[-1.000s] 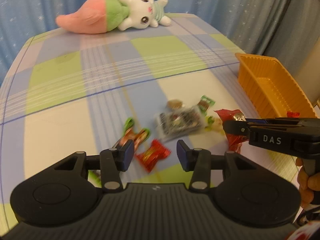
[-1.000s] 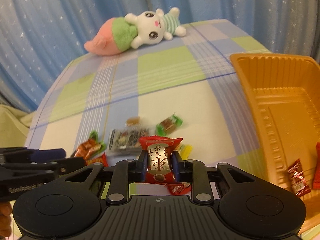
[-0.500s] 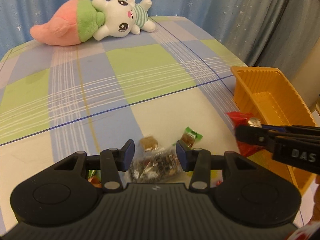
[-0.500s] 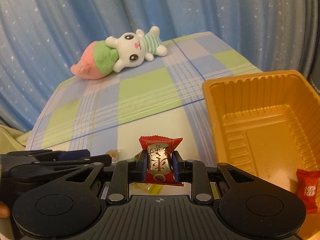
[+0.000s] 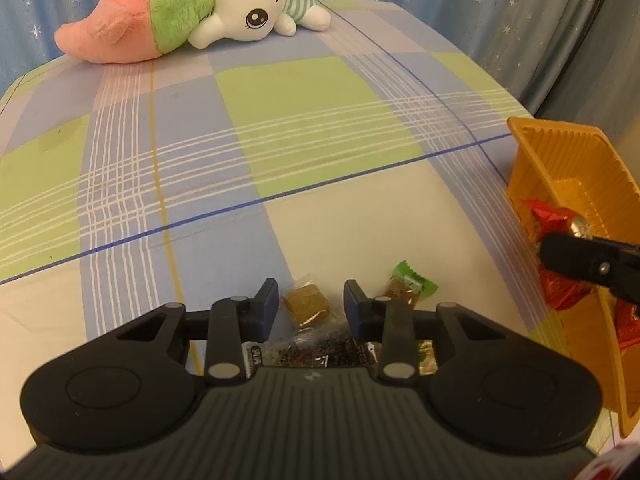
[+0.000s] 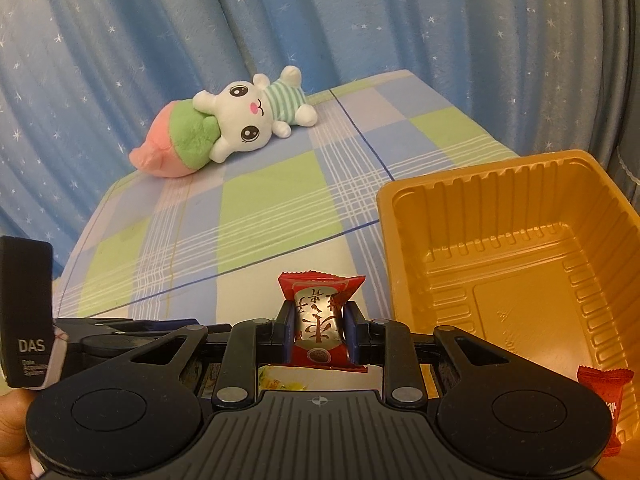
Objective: Organize snacks
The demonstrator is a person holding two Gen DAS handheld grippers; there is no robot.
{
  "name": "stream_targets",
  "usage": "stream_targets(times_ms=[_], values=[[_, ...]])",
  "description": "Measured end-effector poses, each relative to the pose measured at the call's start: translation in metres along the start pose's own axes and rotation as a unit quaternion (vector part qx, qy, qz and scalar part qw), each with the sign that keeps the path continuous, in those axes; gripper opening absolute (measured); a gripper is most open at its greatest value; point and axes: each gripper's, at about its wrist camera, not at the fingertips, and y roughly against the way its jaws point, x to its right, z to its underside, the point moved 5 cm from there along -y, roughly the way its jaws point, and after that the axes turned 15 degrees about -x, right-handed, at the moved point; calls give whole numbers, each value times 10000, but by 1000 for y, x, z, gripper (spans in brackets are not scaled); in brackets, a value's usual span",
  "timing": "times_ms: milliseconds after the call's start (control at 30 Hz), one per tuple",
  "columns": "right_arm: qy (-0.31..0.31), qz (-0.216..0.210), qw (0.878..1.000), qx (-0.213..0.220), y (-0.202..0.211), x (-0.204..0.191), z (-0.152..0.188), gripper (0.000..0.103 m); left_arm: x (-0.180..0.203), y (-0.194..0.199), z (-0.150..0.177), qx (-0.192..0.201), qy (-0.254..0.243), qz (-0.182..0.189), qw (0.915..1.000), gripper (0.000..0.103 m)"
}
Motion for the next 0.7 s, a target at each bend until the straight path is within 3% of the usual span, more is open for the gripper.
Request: stream_targets(times_ms=[167, 700], values=[[-13, -23, 10000, -6, 1, 1, 1, 25, -1, 3, 0, 77, 10, 4, 10000, 20], [-25, -134, 9999, 71, 22, 4, 13, 26, 3, 50, 20, 434, -41, 163, 9989, 20]])
